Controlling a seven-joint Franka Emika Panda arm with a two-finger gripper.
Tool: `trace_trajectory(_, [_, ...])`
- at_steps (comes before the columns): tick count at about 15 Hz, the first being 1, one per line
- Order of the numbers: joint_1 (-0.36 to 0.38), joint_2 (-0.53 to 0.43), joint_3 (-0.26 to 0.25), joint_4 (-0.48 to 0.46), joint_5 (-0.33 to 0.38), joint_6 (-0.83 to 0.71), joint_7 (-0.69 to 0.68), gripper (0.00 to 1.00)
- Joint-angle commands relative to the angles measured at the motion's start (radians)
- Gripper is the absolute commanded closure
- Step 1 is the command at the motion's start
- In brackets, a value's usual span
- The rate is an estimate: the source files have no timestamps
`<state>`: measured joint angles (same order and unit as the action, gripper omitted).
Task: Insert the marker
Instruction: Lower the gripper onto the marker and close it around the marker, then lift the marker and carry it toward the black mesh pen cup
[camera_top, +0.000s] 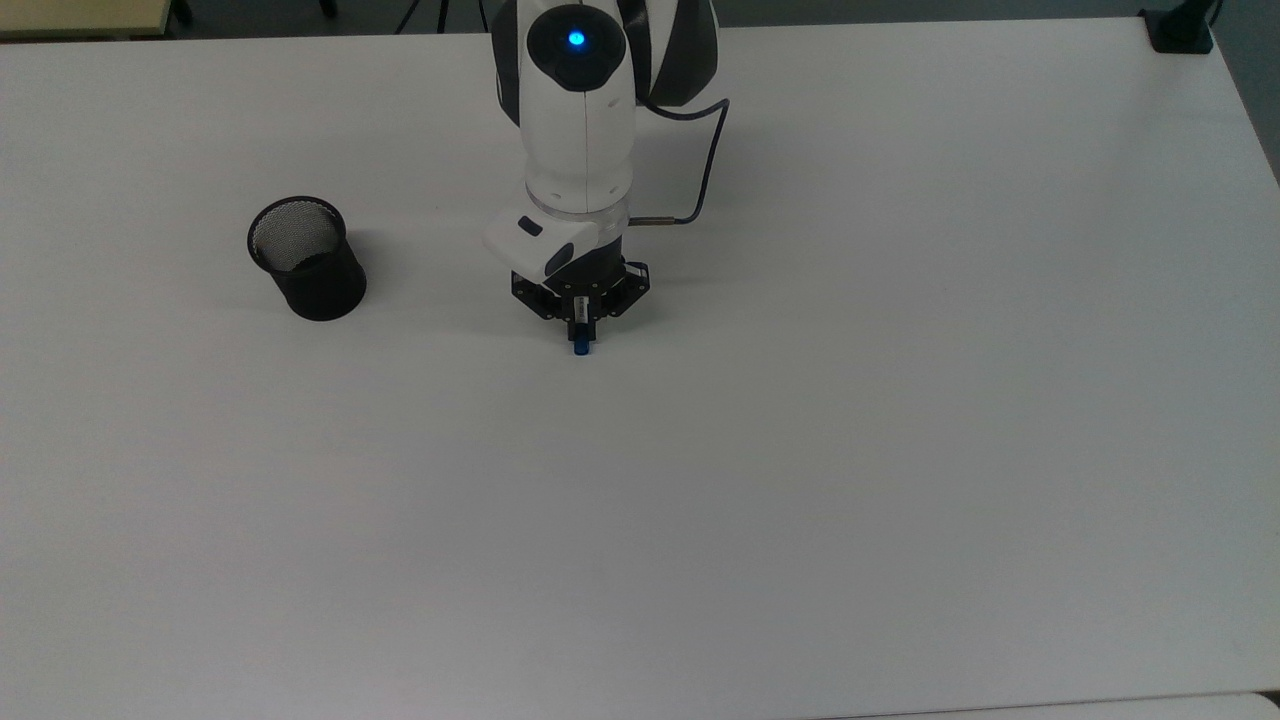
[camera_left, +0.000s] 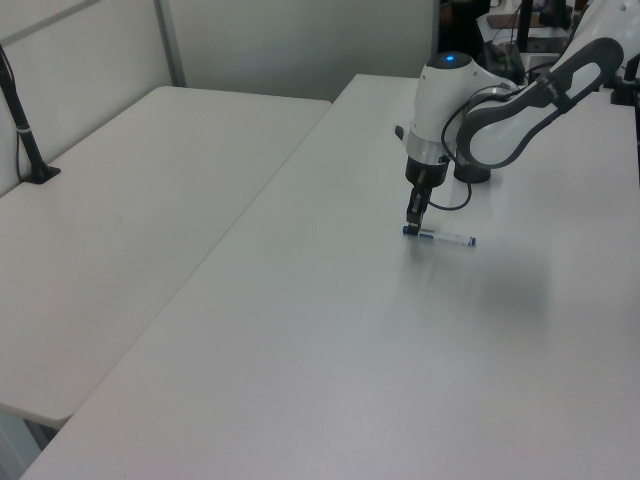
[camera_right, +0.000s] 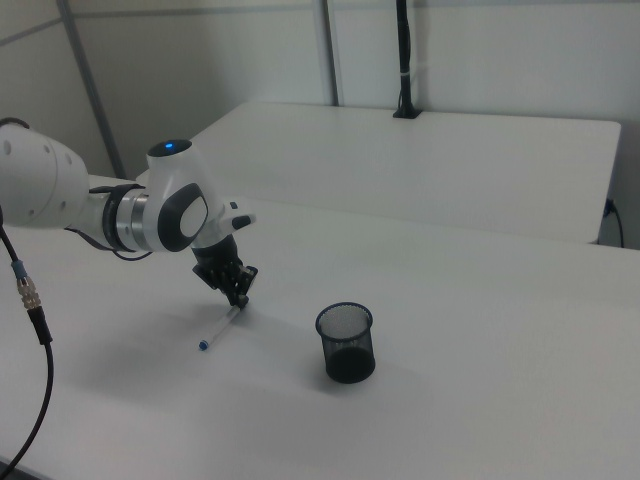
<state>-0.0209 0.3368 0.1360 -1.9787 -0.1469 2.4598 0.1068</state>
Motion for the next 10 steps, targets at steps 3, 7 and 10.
trace_trajectory(3, [0.006,-0.002,-0.009,-0.003,-0.029,0.022,0.030,0.93])
trace_trajectory(7, [-0.005,-0.064,-0.010,0.001,-0.022,0.004,0.031,0.93])
trace_trajectory(10, [-0.016,-0.107,-0.012,0.003,-0.016,-0.039,0.031,0.93])
